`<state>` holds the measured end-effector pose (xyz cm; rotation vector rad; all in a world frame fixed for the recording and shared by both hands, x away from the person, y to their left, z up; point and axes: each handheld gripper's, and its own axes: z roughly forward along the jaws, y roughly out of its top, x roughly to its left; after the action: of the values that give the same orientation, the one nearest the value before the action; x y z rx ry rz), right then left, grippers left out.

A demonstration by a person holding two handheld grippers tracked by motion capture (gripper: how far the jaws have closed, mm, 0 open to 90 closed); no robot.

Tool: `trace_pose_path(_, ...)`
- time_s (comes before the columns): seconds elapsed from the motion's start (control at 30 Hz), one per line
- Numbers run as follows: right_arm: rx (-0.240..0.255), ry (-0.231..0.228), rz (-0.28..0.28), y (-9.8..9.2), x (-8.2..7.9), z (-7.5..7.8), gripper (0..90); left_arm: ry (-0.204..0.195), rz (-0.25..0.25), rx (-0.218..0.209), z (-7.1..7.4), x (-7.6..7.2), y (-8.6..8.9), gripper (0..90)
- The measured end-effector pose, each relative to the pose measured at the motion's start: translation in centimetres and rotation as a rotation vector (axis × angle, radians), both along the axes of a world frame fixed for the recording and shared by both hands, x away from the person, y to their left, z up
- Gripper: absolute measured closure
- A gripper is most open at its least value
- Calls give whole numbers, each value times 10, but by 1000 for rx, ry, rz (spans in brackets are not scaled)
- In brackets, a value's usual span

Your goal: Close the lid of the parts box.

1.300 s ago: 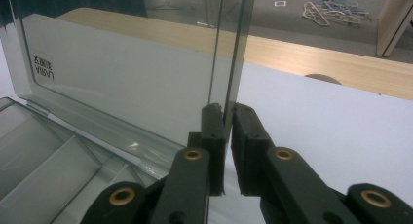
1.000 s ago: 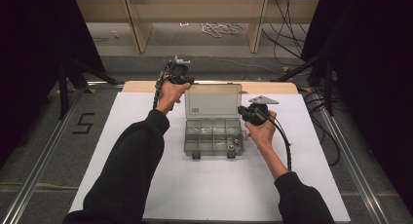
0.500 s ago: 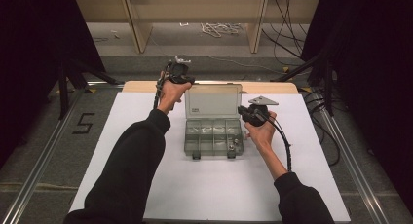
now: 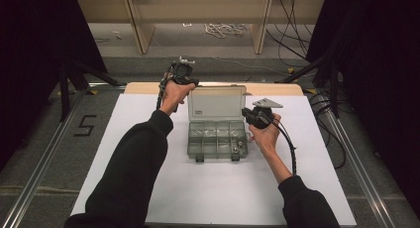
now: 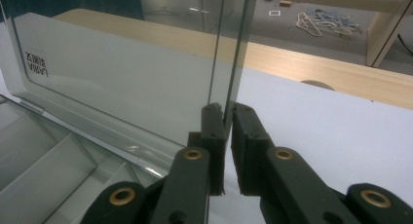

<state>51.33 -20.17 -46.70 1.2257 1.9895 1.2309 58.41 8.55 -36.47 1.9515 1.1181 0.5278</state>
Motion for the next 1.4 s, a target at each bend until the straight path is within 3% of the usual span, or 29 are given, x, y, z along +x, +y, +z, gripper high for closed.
trace_pose_path(0.13,19,-9,-3,1,0,-1,844,2,-2,-1,1,-1,0,900)
trace_pose_path(0.2,3,-32,3,1,1,-2,843,5,-6,-1,1,-1,1,900)
trace_pose_path(0.37,-10,-16,0,2,0,-1,841,15,-13,8,2,-2,2,900)
trace_pose_path(0.4,-10,-31,3,2,0,-1,841,17,-14,5,3,-2,2,900)
trace_pose_path(0.47,-8,-15,-1,2,-1,0,839,7,3,-21,2,-3,0,900)
trace_pose_path(0.53,-17,-23,-3,2,-1,0,833,15,-23,12,4,-4,2,900)
trace_pose_path(0.6,-3,-12,-2,3,-1,0,806,8,-9,-10,3,-5,0,900)
trace_pose_path(0.63,-8,-23,-4,3,-1,0,784,12,-28,15,4,-6,1,900)
trace_pose_path(0.7,-8,-2,-20,4,-4,2,705,11,-36,18,4,-8,0,900)
trace_pose_path(0.73,-9,-13,-26,4,-4,3,684,7,-30,7,3,-9,-1,900)
trace_pose_path(0.8,2,1,-27,3,-7,7,628,6,-47,26,5,-12,0,900)
trace_pose_path(0.87,3,-2,-32,2,-11,10,562,-4,-33,-4,4,-13,-2,900)
trace_pose_path(0.9,13,10,-33,0,-15,13,536,-4,-38,1,5,-14,-1,900)
trace_pose_path(0.93,17,-1,-34,0,-17,14,524,-3,-46,14,6,-15,0,900)
trace_pose_path(0.97,20,16,-30,-1,-19,17,511,-2,-55,23,7,-16,2,900)
trace_pose_path(1.0,18,-2,-24,-3,-22,18,489,-6,-53,18,7,-18,2,900)
trace_pose_path(1.03,28,19,-25,-4,-25,21,478,-17,-38,-10,6,-19,1,900)
trace_pose_path(1.07,30,24,-25,-4,-27,22,474,-16,-49,4,8,-20,3,900)
trace_pose_path(1.1,33,-1,-13,-5,-30,23,464,-21,-42,-12,8,-22,2,900)
trace_pose_path(1.23,-9,9,-2,-7,-42,30,419,-30,-51,-23,8,-26,4,900)
trace_pose_path(1.27,19,1,3,-6,-44,30,410,-32,-58,-19,9,-28,5,900)
trace_pose_path(1.4,26,-16,22,-8,-53,35,373,-38,-80,-29,9,-34,5,900)
